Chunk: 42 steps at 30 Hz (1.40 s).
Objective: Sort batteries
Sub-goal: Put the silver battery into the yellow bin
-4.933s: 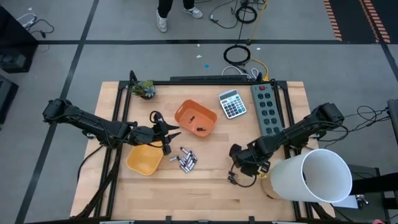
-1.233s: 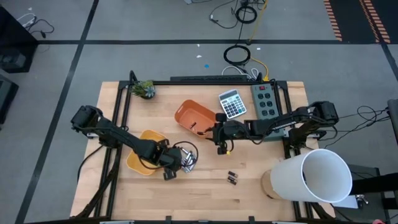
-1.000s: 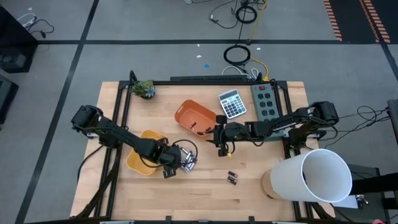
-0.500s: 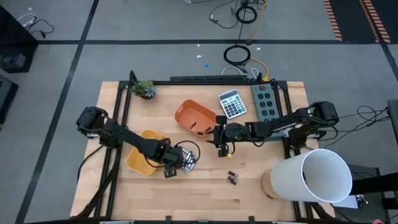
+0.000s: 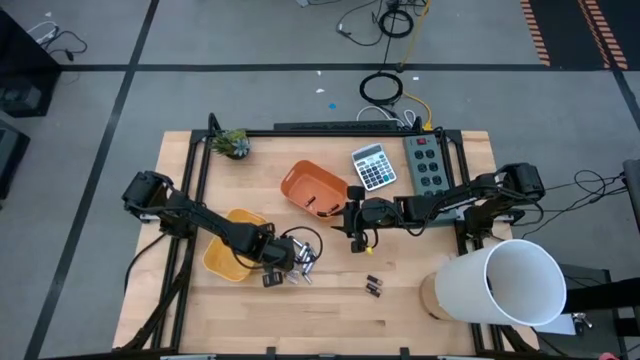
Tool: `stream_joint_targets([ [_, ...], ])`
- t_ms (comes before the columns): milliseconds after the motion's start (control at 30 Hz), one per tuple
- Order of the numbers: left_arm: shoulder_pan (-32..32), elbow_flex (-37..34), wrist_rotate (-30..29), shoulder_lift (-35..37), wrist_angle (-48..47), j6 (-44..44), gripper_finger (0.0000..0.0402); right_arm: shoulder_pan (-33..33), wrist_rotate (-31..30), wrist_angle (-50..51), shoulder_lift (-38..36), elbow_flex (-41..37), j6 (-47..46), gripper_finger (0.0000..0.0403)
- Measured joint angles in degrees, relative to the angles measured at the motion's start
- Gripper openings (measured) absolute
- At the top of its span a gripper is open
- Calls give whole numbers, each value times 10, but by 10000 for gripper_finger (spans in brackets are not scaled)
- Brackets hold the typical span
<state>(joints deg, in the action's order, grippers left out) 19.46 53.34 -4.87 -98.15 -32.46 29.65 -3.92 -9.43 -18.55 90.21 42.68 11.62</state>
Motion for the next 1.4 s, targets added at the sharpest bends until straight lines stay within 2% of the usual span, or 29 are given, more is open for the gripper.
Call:
stream_joint_targets([
  [200, 2, 41, -59, 7, -64, -13, 36, -7, 5, -2, 0, 0, -1, 146],
  [267, 9, 65, -60, 24, -76, -43, 36, -17, 6, -6, 0, 0, 6, 146],
  [333, 15, 91, -27, 43, -93, -47, 36, -24, 4, -4, 0, 0, 8, 146],
  [400, 20, 118, 30, 59, -151, -20, 36, -30, -10, 4, 0, 0, 6, 146],
  [433, 26, 129, 40, 64, -192, 4, 36, -32, -15, 8, 0, 0, 5, 146],
  [567, 65, 141, 44, 74, -344, 97, 36, -41, -25, 9, 0, 0, 1, 146],
  [667, 91, 118, 21, 74, -382, 146, 38, -46, -24, 2, 0, 0, 1, 146],
  [867, 117, 62, 17, 74, -395, 192, 145, -57, -25, -2, 0, 0, -2, 146],
  [933, 121, 61, 26, 74, -399, 194, 168, -57, -25, -1, 0, 0, -5, 146],
  [1033, 133, 89, 30, 74, -413, 195, 176, -57, -27, -2, 0, 0, -5, 146],
  [1133, 145, 131, 0, 74, -395, 191, 177, -54, -27, -2, 0, 0, -4, 146],
  [1267, 167, 154, -20, 68, -274, 143, 178, -51, -28, 0, 0, 0, -4, 146],
  [1400, 189, 152, -23, 17, -170, 76, 179, -51, -28, 6, 0, 0, -3, 146],
])
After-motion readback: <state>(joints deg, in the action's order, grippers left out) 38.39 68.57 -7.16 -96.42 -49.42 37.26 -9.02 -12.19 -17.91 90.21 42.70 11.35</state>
